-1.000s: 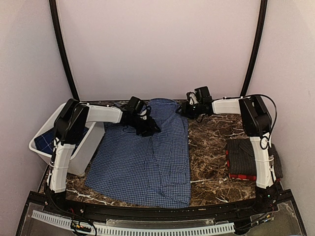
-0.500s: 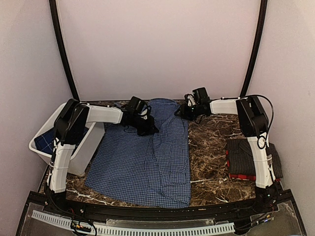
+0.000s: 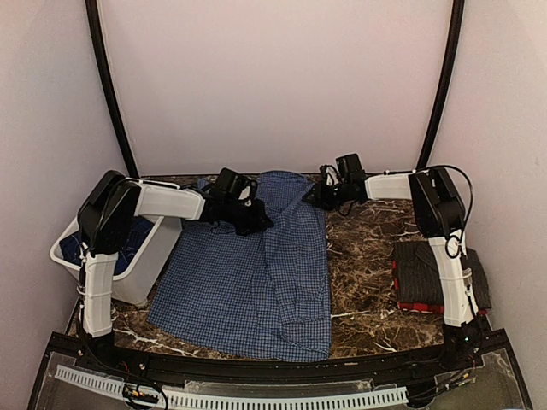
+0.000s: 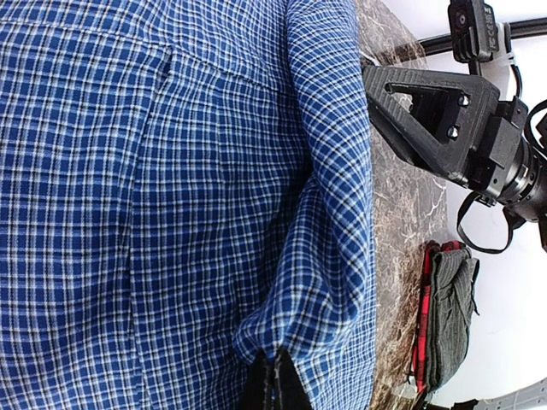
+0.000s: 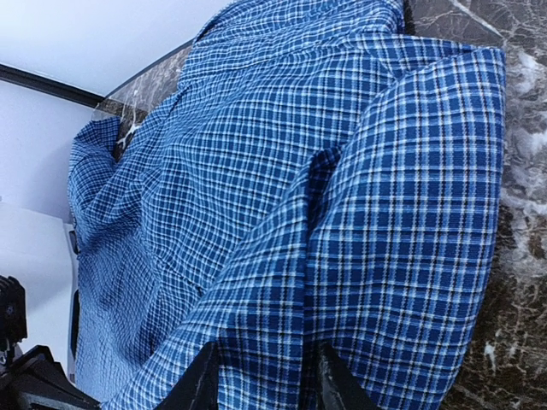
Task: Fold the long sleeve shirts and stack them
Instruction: Adjust the 1/3-folded shirt at the center of the board.
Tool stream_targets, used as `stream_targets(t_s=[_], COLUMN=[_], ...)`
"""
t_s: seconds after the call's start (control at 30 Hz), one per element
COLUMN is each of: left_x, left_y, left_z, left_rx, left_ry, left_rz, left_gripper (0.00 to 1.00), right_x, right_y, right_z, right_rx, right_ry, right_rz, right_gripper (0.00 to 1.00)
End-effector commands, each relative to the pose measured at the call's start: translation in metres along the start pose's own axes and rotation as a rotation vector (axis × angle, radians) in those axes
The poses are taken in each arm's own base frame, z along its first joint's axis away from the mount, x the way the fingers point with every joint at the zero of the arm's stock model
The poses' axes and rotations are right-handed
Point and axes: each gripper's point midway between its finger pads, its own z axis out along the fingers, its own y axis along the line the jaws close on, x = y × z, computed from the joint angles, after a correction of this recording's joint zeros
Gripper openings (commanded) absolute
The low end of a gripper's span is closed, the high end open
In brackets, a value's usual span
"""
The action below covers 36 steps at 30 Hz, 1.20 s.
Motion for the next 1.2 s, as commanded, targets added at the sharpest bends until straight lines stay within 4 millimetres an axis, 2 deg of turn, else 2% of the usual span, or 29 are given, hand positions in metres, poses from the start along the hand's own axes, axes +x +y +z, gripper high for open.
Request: stream_targets(t_s=[0.0,0.27,0.37,0.57,0.67,1.03,1.17], left_x=[-0.009,-0.008,-0.006,-0.005,-0.005,0.000,0.000], left_y=[-0.015,-0.001,0.005,0.017,0.020,0.038,0.040], left_z=[-0.012,-0.006,-0.004,-0.004,-0.003,-0.005,-0.007], left_rx=[0.027,-0.021,-0.044,-0.085,-0.094,-0.131,-0.129], left_ry=[-0.053,-0.053,-0.049,-0.062,-0.068,-0.103,-0.119], left_rz=[0.007,-0.028,-0.041,-0.065,-0.075,-0.141,-0.144], left_gripper=[0.00,0.00,0.01,0.00,0.00,0.00,0.00], right_x=[-0.005,-0.007,-0.008,-0.016,-0.020,-0.034,-0.036], right_y=[0.010,0.017,0.014,0.015,0.021,0.028,0.026], right_z=[0.006,0.014,0.015,0.000,-0.007,-0.035,-0.033], right_rx=[-0.097,-0.179,-0.181,-0.162,-0.174,-0.130,-0.125], right_ry=[-0.003,0.005,0.002,-0.048,-0.062,-0.164,-0.162], right_rz=[0.006,0.024,0.036,0.028,0.015,-0.041,-0.048], right_gripper=[0.36,0.34,0.26,0.12,0.00,0.00,0.00])
